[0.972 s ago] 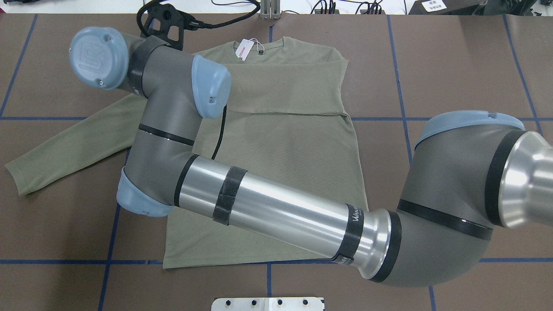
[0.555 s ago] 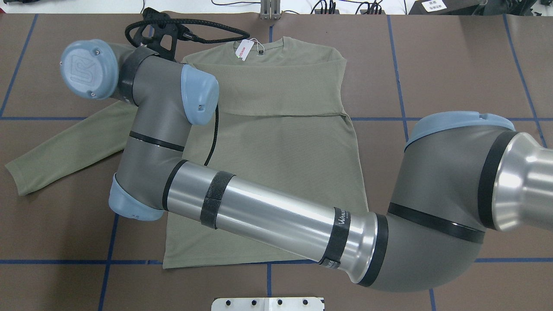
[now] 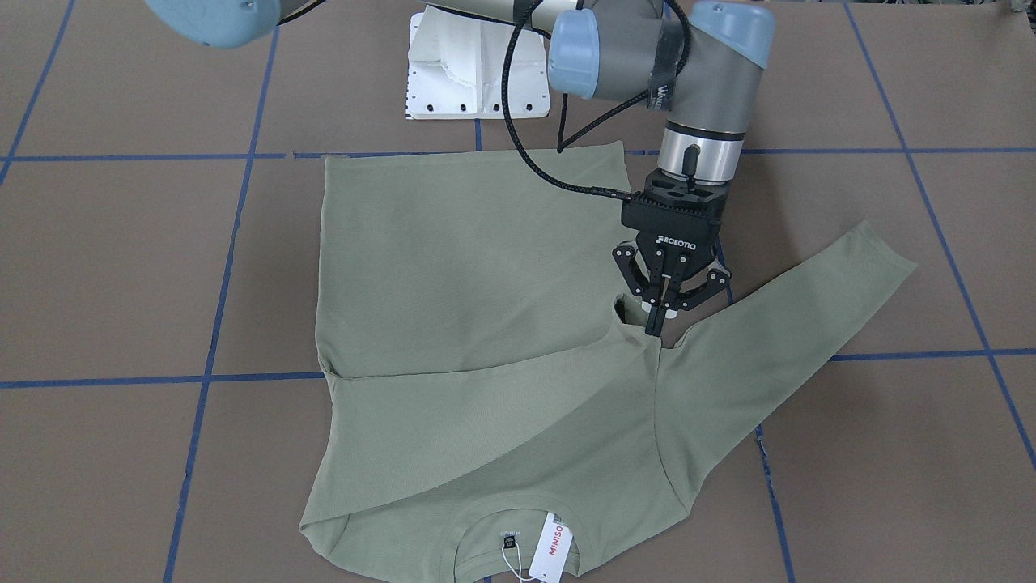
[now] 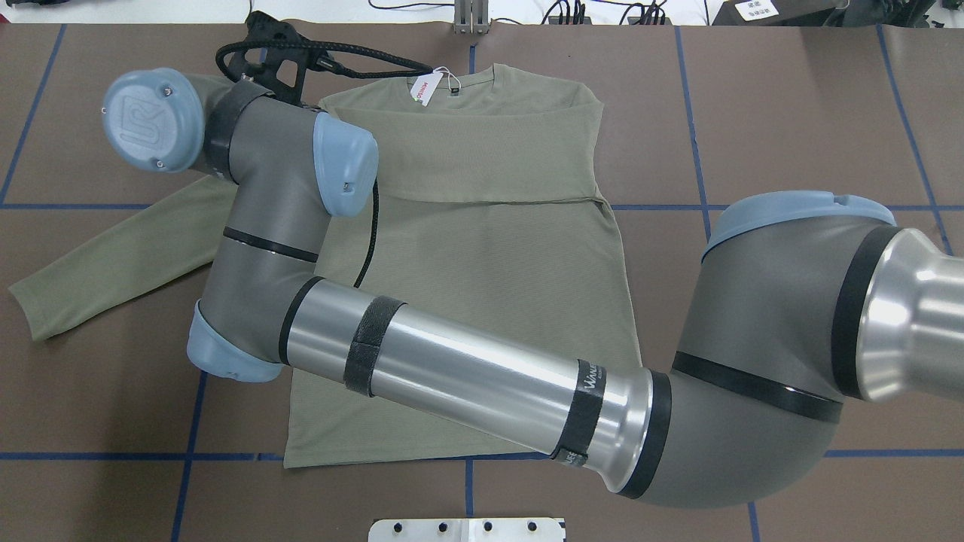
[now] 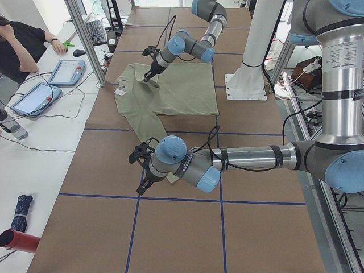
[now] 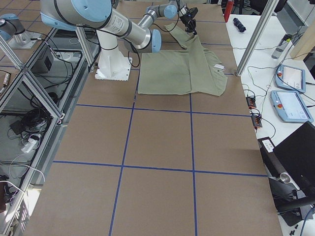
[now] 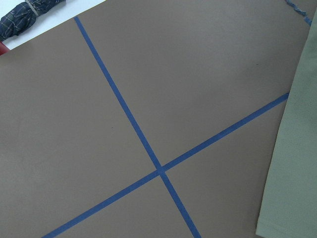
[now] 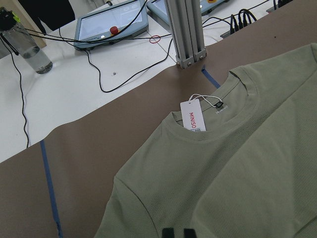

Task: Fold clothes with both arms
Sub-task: 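Carry the held cuff across the shirt chest toward the other sleeve, release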

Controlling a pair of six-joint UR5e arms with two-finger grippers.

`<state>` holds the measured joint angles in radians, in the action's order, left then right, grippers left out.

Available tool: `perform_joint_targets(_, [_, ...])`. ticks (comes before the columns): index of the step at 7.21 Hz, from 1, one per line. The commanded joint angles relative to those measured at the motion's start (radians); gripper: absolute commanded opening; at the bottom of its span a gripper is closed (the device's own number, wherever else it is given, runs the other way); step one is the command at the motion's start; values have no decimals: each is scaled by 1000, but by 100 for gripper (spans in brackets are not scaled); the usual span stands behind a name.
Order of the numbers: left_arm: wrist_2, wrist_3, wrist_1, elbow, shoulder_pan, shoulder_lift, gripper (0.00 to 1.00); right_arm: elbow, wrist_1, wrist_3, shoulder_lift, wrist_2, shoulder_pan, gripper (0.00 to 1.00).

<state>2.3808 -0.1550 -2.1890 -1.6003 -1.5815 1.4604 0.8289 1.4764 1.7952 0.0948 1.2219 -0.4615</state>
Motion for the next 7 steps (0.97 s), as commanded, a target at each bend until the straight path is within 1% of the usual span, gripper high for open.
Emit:
perform_joint_targets(1, [0, 2, -2, -1, 0, 0, 100, -22, -1, 6, -30, 2, -2, 50])
perform_joint_targets(2, [0, 2, -2, -3, 0, 0, 100, -22, 1, 6, -41, 2, -3, 67])
perform_joint_targets(3, [-2, 9, 0, -9, 0, 8, 100, -22, 1, 0, -46, 8, -9, 100])
perform_joint_targets(4, [-2, 5, -2, -12, 2, 33, 100, -16, 1, -64, -46, 81, -40, 100])
perform_joint_targets(5, [0, 3, -9, 0, 0, 43, 100, 2, 11, -124, -43, 203, -95, 100])
perform_joint_targets(6, [-2, 15, -105, -22, 0, 35, 100, 56, 97, -236, -24, 320, -159, 100])
perform_joint_targets(7, [-2, 113, -218, -24, 9, 25, 100, 197, 204, -373, 56, 429, -211, 100])
